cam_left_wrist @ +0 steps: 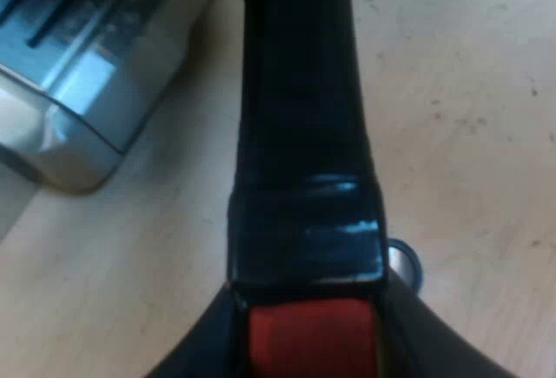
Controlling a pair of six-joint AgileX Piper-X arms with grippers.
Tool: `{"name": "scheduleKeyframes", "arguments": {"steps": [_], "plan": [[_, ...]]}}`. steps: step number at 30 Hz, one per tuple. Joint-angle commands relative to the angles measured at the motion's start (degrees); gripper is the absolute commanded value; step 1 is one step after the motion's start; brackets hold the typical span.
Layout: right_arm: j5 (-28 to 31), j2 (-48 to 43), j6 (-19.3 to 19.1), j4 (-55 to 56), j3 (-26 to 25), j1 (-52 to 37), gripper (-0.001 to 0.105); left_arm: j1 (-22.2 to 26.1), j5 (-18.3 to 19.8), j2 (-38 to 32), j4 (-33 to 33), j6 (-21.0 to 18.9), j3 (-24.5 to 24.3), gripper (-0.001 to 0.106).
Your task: Put the handle in the coffee machine
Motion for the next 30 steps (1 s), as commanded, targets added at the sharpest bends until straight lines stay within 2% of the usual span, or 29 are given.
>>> {"name": "scheduleKeyframes", "arguments": {"steps": [1,6,10,13,17,19,24,30], "plan": [[1.5,-0.6,-0.8,-7.5,3.6,0.1,0.084,-0.1,2.9,1.4,-1.1,-0.2,-2.0,0.000],[3.5,-0.6,-1.3,-18.4,9.5,0.1,0.084,-0.1,2.9,5.9,-1.5,0.3,-4.4,0.000],[4.1,-0.6,-5.4,-27.2,13.2,0.1,0.084,-0.1,2.9,8.1,-2.1,0.3,-5.7,0.000],[4.1,-0.4,-9.9,-38.4,17.5,0.1,0.084,-0.1,2.9,9.7,-3.4,0.3,-6.6,0.000],[3.3,-0.1,-12.5,-49.0,21.8,0.0,0.084,-0.1,2.9,10.2,-4.2,0.3,-6.6,0.000],[3.3,0.9,-15.2,-56.6,24.6,0.0,0.084,-0.1,2.9,10.2,-5.1,0.3,-6.6,0.000],[3.9,4.9,-21.3,-68.2,26.3,0.0,0.084,-0.1,4.2,10.2,-6.4,0.4,-6.6,0.000],[7.4,10.0,-23.0,-75.2,26.3,-0.6,0.084,-0.1,4.2,10.4,-8.9,0.4,-6.6,0.000]]}}
